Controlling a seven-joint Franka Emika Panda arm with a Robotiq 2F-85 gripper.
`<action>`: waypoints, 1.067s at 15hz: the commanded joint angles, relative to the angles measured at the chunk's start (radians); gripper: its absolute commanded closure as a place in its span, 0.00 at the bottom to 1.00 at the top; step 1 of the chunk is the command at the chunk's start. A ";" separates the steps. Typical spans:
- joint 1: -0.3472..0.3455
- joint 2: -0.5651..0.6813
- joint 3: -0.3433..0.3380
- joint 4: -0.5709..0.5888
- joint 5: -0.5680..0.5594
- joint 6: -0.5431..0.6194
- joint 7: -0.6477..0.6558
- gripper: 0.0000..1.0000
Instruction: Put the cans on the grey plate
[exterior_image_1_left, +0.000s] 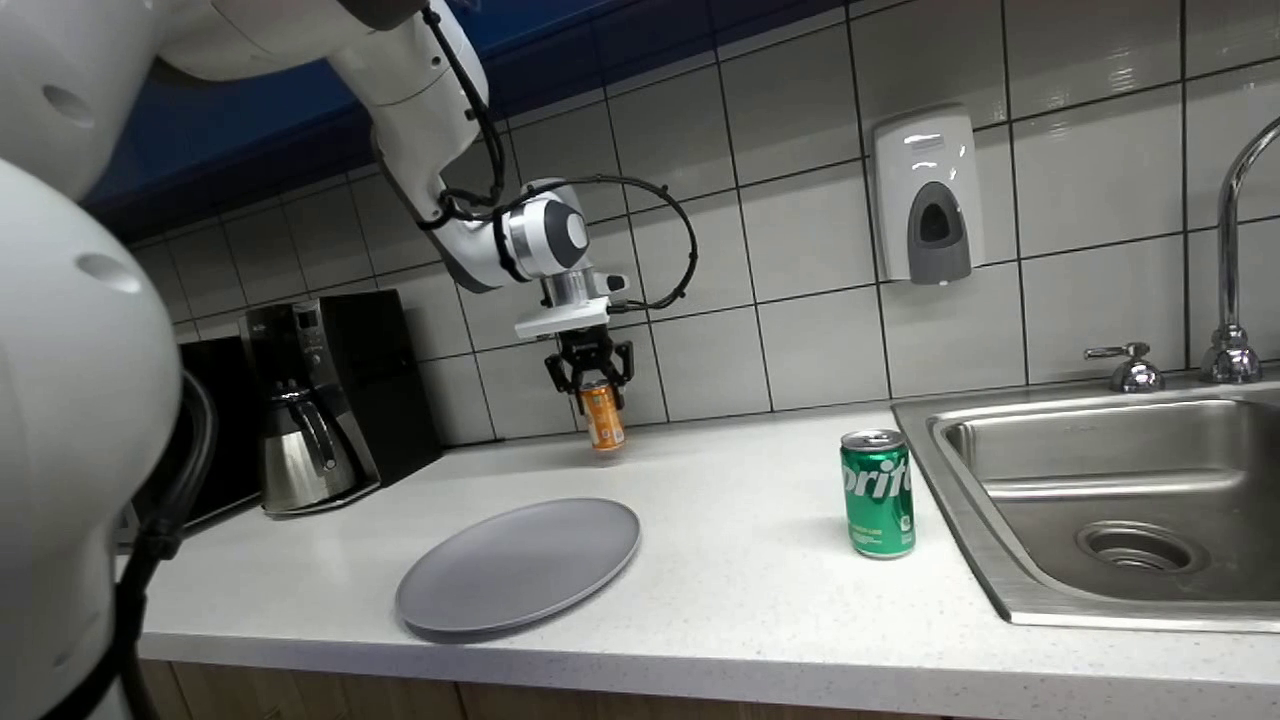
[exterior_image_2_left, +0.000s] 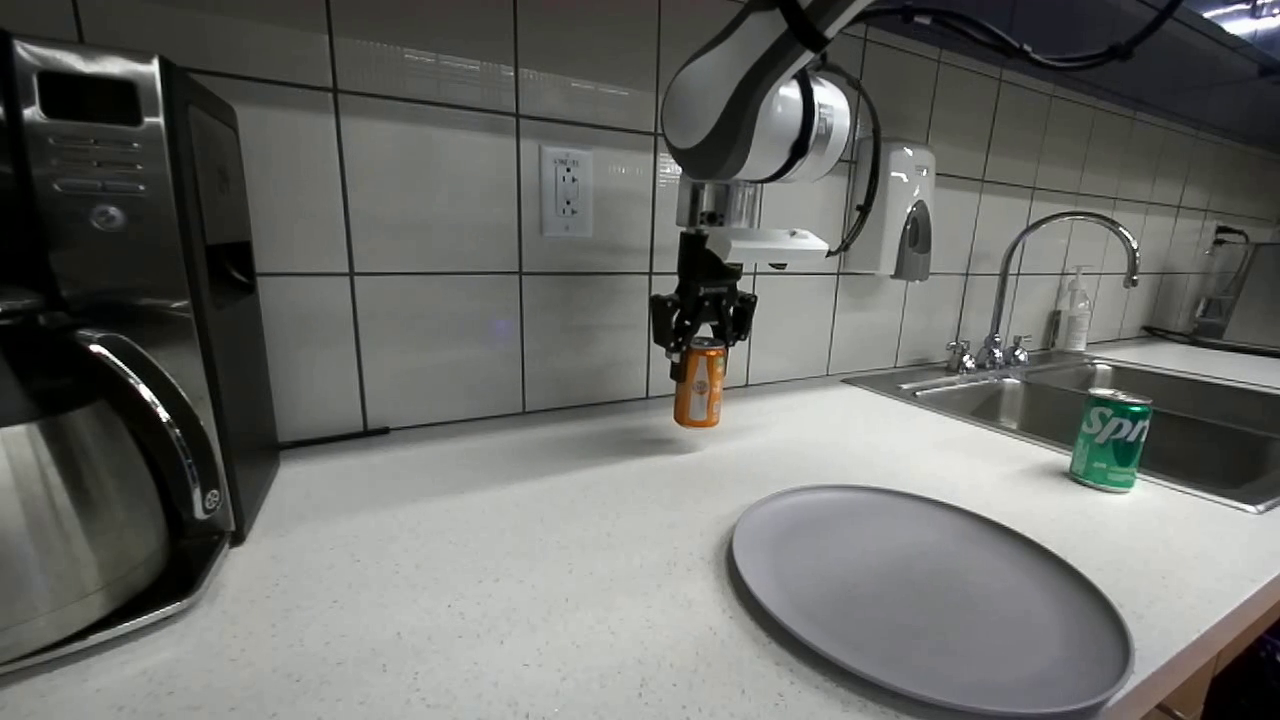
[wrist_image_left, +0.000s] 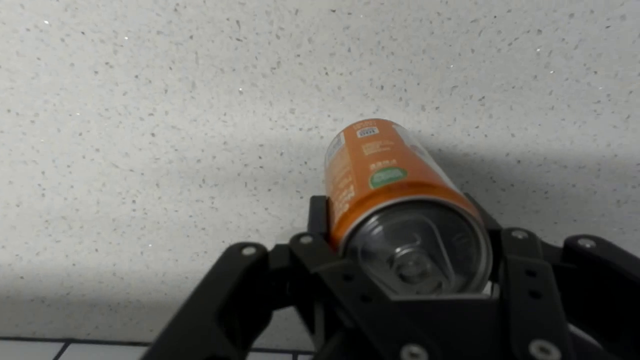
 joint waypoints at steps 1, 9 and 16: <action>0.022 -0.090 0.016 -0.096 -0.036 0.029 0.043 0.62; 0.091 -0.209 0.039 -0.281 -0.055 0.109 0.131 0.62; 0.136 -0.318 0.050 -0.435 -0.099 0.165 0.264 0.62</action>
